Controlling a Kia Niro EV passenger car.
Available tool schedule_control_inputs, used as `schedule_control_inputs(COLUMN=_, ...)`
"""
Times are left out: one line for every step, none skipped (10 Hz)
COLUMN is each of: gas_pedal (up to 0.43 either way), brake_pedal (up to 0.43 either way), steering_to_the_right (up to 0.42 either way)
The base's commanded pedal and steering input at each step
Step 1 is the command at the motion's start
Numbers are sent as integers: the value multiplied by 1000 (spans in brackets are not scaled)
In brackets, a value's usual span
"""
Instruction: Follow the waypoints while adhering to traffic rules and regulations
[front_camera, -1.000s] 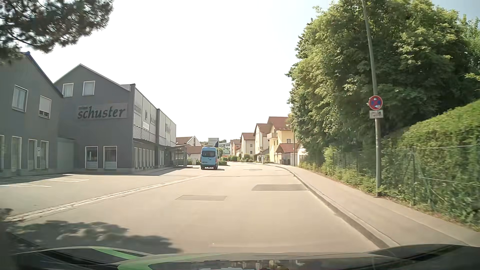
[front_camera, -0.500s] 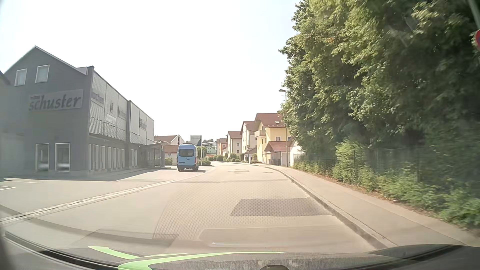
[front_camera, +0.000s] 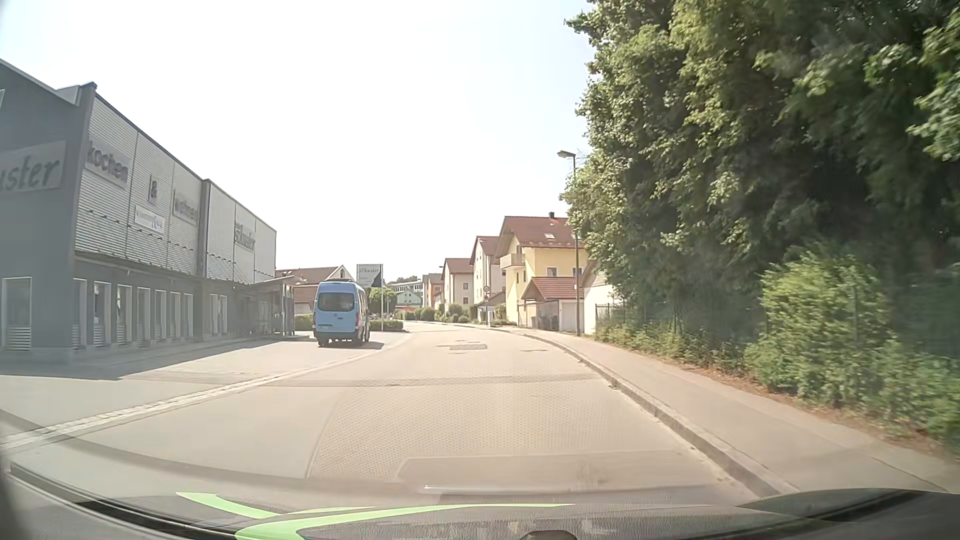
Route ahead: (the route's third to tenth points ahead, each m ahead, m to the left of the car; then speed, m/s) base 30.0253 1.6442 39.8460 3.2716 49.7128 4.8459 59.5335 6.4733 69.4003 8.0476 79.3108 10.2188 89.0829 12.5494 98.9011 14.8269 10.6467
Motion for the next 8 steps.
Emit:
schedule_control_inputs(gas_pedal=0, brake_pedal=0, steering_to_the_right=4)
schedule_control_inputs(gas_pedal=0, brake_pedal=0, steering_to_the_right=3)
schedule_control_inputs(gas_pedal=0, brake_pedal=0, steering_to_the_right=0)
schedule_control_inputs(gas_pedal=0, brake_pedal=0, steering_to_the_right=0)
schedule_control_inputs(gas_pedal=0, brake_pedal=0, steering_to_the_right=0)
schedule_control_inputs(gas_pedal=0, brake_pedal=0, steering_to_the_right=0)
schedule_control_inputs(gas_pedal=0, brake_pedal=0, steering_to_the_right=-2)
schedule_control_inputs(gas_pedal=0, brake_pedal=0, steering_to_the_right=-2)
